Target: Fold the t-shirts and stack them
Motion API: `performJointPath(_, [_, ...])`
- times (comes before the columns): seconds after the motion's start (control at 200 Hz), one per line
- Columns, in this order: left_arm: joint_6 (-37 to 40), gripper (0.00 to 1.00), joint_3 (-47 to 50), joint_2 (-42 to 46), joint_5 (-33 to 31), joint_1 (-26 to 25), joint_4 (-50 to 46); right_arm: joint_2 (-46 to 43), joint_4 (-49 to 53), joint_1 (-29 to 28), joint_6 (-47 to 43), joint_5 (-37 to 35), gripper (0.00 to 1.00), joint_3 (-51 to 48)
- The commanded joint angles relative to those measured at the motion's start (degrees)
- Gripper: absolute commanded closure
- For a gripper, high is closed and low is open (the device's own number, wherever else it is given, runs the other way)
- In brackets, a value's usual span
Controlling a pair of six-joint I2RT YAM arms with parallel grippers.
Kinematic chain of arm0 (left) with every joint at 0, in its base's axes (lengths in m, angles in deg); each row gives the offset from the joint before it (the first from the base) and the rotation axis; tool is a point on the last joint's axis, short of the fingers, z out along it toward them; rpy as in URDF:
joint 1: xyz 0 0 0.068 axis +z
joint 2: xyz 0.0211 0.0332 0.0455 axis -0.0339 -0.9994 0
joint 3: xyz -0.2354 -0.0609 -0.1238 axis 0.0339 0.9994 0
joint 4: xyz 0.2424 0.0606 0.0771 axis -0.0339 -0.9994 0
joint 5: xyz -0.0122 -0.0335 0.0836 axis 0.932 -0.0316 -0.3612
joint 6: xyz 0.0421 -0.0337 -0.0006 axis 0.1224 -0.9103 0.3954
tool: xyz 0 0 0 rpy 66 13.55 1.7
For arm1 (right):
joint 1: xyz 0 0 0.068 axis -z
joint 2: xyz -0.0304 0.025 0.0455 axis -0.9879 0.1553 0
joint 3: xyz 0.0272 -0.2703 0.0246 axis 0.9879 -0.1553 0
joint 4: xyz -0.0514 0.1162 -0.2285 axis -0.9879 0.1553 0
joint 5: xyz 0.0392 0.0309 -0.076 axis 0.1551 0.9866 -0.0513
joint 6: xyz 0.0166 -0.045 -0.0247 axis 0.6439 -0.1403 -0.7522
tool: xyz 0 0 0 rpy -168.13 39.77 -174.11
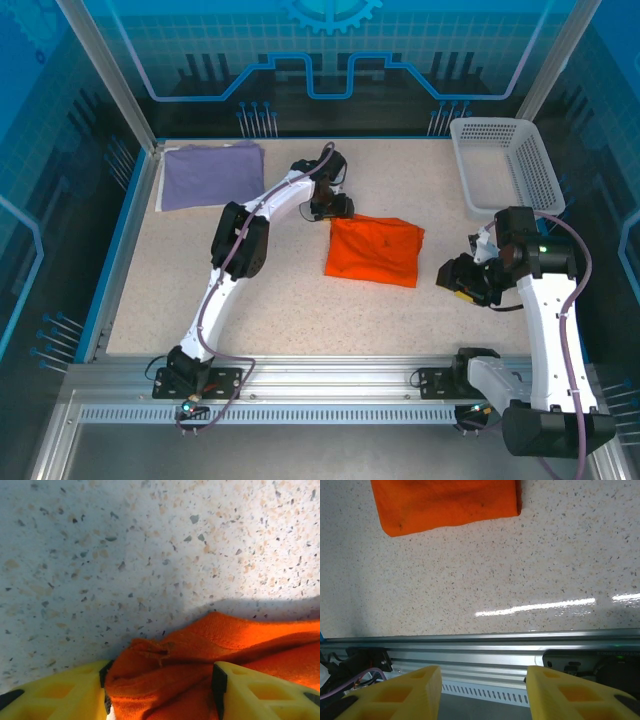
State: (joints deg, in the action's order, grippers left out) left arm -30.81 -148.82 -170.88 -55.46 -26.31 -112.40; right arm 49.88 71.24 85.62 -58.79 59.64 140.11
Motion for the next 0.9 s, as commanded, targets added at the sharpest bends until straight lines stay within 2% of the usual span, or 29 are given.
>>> performJointPath(0.0, [-0.57, 0.46, 3.87, 0.35, 8.59, -3.08, -0.73, -1.89, 2.59, 0.84, -0.49, 0.83, 0.51, -1.51])
performJointPath(0.115, [-0.96, 0.48, 4.62, -0.09, 9.41, -3.27, 0.19, -2.75, 2.93, 0.94, -0.41, 1.01, 0.51, -2.29])
performJointPath(0.215, [-0.82, 0.55, 4.56, -0.56, 8.99, -3.48, 0.57, -2.75, 3.12, 1.07, -0.63, 0.89, 0.51, -2.33])
performJointPath(0.3, [0.01, 0.73, 4.02, -1.17, 8.01, -3.57, 0.70, -2.42, 3.29, 1.09, -0.62, 1.01, 0.52, -1.93])
performJointPath(0.345, [0.73, 0.91, 3.09, -1.56, 7.36, -3.56, 0.34, -2.24, 3.33, 1.11, -0.68, 1.02, 0.52, -1.62])
performJointPath(0.38, [0.98, 1.00, 2.52, -1.70, 6.85, -3.50, 0.14, -2.07, 3.38, 1.06, -0.71, 1.10, 0.52, -1.46])
performJointPath(0.625, [4.14, 1.00, -2.33, 2.06, 5.23, -2.99, -3.46, -1.65, 2.18, 1.07, -0.54, 2.03, 0.52, -1.04])
performJointPath(0.895, [12.62, 1.00, -5.54, 6.42, 2.19, 3.25, -14.16, -2.57, 0.42, 1.10, -0.01, 4.15, 0.53, -3.19])
